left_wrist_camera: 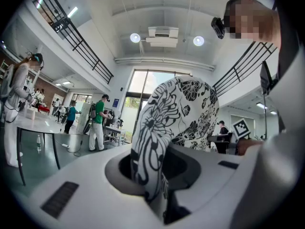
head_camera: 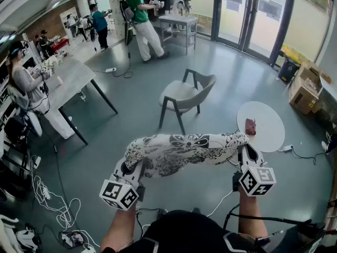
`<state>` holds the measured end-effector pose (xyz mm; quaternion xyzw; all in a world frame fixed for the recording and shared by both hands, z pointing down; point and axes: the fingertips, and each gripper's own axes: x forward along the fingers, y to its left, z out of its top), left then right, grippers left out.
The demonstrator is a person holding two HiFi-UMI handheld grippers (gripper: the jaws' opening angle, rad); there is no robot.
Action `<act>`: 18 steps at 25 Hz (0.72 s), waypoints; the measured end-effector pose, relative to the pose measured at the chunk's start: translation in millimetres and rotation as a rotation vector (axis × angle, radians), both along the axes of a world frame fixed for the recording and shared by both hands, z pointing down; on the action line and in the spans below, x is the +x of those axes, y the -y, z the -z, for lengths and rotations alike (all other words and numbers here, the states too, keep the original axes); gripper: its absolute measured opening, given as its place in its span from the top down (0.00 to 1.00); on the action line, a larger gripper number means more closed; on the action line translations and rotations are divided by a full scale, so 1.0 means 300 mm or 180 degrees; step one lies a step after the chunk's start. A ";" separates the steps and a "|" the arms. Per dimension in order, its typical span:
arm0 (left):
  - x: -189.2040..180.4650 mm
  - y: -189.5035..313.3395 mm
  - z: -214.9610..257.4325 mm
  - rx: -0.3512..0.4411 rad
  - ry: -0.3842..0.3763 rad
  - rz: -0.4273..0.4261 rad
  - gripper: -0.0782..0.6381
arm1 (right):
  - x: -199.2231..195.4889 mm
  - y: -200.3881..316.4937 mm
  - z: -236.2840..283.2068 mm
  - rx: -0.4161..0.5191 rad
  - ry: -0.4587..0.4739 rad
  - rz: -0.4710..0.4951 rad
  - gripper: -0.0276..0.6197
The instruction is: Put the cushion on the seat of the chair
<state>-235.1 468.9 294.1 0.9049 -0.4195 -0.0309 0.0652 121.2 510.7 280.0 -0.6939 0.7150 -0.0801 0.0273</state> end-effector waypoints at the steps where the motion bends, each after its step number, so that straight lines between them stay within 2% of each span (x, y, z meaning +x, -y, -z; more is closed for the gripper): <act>1: 0.002 0.000 0.002 0.0010 -0.0018 0.0011 0.79 | 0.001 -0.004 -0.001 0.0009 0.0009 -0.0019 0.93; 6: 0.004 0.012 0.003 0.0009 -0.0112 -0.0016 0.80 | 0.002 -0.013 -0.001 0.0026 0.0034 -0.0066 0.93; 18: -0.008 0.042 -0.008 -0.0013 -0.0101 0.0027 0.84 | -0.023 0.004 0.007 0.0064 0.0084 -0.0084 0.93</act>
